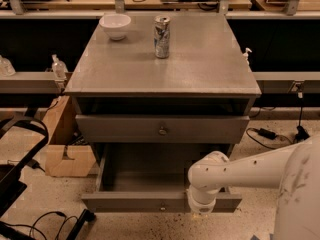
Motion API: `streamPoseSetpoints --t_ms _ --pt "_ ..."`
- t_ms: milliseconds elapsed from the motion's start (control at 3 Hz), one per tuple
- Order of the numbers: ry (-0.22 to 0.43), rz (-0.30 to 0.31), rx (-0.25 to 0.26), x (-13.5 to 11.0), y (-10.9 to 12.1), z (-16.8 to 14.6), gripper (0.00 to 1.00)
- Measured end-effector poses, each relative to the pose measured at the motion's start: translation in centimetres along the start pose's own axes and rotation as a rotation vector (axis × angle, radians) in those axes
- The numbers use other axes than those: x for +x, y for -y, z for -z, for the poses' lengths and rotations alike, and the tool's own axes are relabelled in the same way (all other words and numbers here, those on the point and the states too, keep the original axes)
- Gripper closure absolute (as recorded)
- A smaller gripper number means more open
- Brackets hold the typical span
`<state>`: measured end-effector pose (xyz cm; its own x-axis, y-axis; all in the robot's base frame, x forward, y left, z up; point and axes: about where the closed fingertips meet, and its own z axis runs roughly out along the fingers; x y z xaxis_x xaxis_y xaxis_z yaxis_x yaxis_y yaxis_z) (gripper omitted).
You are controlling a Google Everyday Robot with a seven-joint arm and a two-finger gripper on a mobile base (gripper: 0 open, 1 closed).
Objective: Open middle drawer
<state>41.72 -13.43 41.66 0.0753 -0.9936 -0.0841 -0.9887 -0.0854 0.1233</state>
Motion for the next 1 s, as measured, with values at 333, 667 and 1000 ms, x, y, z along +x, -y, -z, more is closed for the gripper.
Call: streamPoseSetpoints --t_ms 333,667,1000 --pt "0.0 0.0 -0.002 0.01 -0.06 -0.06 0.11" --pt "0.0 0.0 -0.002 0.01 -0.06 -0.06 0.0" --pt "0.0 0.0 -0.002 0.02 -0.06 -0.06 0.0"
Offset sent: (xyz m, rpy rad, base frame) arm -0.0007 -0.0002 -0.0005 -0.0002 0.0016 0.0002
